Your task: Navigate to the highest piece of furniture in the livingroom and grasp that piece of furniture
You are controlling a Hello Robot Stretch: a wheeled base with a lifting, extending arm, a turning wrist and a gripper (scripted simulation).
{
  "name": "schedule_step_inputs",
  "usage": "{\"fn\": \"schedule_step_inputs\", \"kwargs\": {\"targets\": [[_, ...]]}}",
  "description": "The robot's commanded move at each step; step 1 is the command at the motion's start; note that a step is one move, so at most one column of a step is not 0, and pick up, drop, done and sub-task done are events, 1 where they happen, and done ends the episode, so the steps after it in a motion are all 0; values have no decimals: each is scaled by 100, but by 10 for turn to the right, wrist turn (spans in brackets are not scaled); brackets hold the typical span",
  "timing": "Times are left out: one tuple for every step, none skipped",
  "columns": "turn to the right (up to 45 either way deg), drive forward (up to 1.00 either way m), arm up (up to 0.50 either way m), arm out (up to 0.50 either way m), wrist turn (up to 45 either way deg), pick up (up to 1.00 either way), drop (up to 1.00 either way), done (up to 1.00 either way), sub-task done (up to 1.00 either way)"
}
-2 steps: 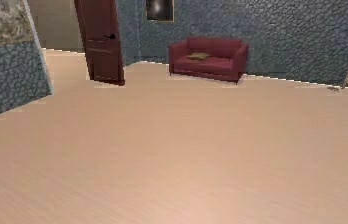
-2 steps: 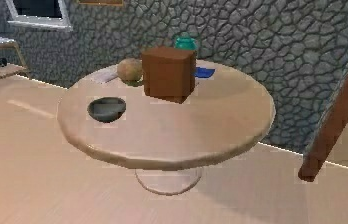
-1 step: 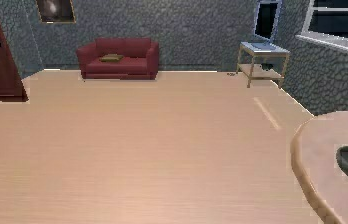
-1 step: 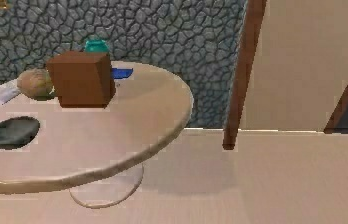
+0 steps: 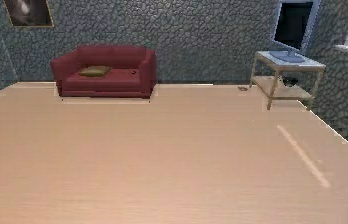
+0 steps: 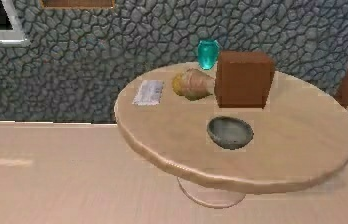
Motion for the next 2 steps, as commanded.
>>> {"fn": "schedule_step_inputs", "kwargs": {"targets": [[240, 0, 0, 0, 0, 0, 0, 0, 0], [0, 100, 0, 0, 0, 0, 0, 0, 0]]}}
